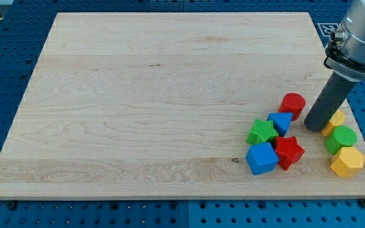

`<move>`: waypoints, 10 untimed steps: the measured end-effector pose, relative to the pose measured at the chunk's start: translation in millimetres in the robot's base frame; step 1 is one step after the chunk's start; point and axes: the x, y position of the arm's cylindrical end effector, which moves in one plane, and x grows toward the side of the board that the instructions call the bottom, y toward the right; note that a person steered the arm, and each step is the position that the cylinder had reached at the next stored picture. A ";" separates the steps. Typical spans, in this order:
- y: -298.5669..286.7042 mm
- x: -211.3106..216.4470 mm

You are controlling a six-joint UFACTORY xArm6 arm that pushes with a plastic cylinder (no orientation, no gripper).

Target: Place the blue triangle above the green star

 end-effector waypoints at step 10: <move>-77.3 -23.3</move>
